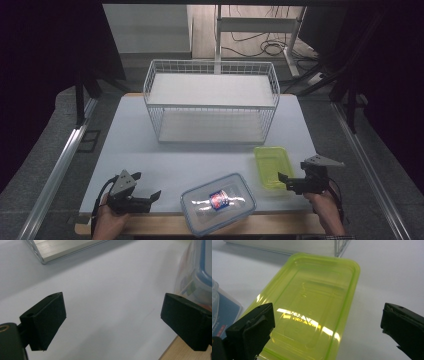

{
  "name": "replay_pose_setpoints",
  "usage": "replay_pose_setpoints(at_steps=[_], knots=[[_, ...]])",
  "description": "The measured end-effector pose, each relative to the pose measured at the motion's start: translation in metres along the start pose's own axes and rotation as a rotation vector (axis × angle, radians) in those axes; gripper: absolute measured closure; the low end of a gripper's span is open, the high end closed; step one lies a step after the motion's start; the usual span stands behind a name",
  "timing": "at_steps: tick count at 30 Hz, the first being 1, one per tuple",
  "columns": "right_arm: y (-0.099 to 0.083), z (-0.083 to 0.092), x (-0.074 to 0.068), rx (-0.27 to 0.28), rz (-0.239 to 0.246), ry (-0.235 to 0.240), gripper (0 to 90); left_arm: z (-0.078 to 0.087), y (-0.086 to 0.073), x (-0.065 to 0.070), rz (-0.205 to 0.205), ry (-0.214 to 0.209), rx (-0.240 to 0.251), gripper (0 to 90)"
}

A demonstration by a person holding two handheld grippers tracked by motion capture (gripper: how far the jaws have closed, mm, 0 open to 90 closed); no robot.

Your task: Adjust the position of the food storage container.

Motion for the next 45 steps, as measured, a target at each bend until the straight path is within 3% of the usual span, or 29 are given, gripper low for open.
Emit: replay_pose_setpoints(at_steps=[2,7,14,15,16,17,18,19,21,22,23,25,26,29,30,39,45], knots=[[0.002,0.000,-0.003,0.013,0.014,0.000,0.0,-0.001,-0.001,0.002,-0.004,0.002,-0.012,6.5],[-0.004,-0.004,-0.003,-0.026,0.052,-0.024,0.0,-0.004,-0.001,0.006,-0.009,-0.005,-0.043,6.1],[-0.002,-0.002,-0.003,-0.041,0.041,-0.018,1.5,-0.005,-0.002,0.005,-0.003,-0.009,-0.049,5.2],[0.001,0.000,-0.004,-0.037,0.049,-0.029,12.7,-0.005,-0.002,0.005,0.004,-0.012,-0.049,5.7],[0.001,0.000,-0.004,-0.037,0.049,-0.029,12.7,-0.004,-0.002,0.004,0.013,-0.018,-0.049,5.7],[0.005,0.002,-0.007,-0.024,0.063,-0.045,24.0,-0.004,-0.002,0.005,0.027,-0.027,-0.045,5.9],[0.005,0.002,-0.007,-0.024,0.063,-0.045,24.0,-0.004,-0.001,0.005,0.032,-0.033,-0.043,5.9],[0.007,0.003,-0.009,-0.019,0.063,-0.043,29.9,-0.003,-0.001,0.005,0.036,-0.040,-0.040,6.1],[0.013,0.006,-0.015,-0.008,0.071,-0.011,42.8,-0.004,-0.001,0.005,0.038,-0.042,-0.040,6.1],[0.019,0.006,-0.023,0.003,0.095,0.022,54.8,-0.004,-0.001,0.005,0.037,-0.041,-0.041,6.1],[0.019,0.006,-0.023,0.003,0.095,0.022,54.8,-0.004,-0.001,0.005,0.036,-0.042,-0.041,6.1],[0.023,0.005,-0.032,0.005,0.130,0.048,68.4,-0.004,-0.001,0.005,0.035,-0.045,-0.037,6.1],[0.026,0.003,-0.041,0.014,0.180,0.067,79.7,-0.004,-0.001,0.005,0.035,-0.045,-0.034,6.1],[0.028,0.000,-0.049,0.005,0.205,0.080,86.3,-0.004,-0.001,0.005,0.034,-0.045,-0.029,6.1],[0.031,-0.004,-0.058,0.003,0.203,0.116,88.9,-0.004,0.000,0.005,0.034,-0.046,-0.028,6.1],[0.035,-0.028,-0.086,-0.040,0.270,0.145,89.1,-0.005,-0.001,0.006,0.027,-0.044,-0.033,6.0],[0.031,-0.044,-0.093,-0.093,0.319,0.109,89.2,-0.005,-0.001,0.006,0.023,-0.047,-0.035,6.1]])
Point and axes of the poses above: each handheld gripper's, and its own axes: z roughly backward along the jaws, y roughly out of its top, x roughly to its right, the point moved 7 cm from there along -z, roughly forward along the jaws, and after that the axes turned 11 degrees about -y, right-handed, at the moved point
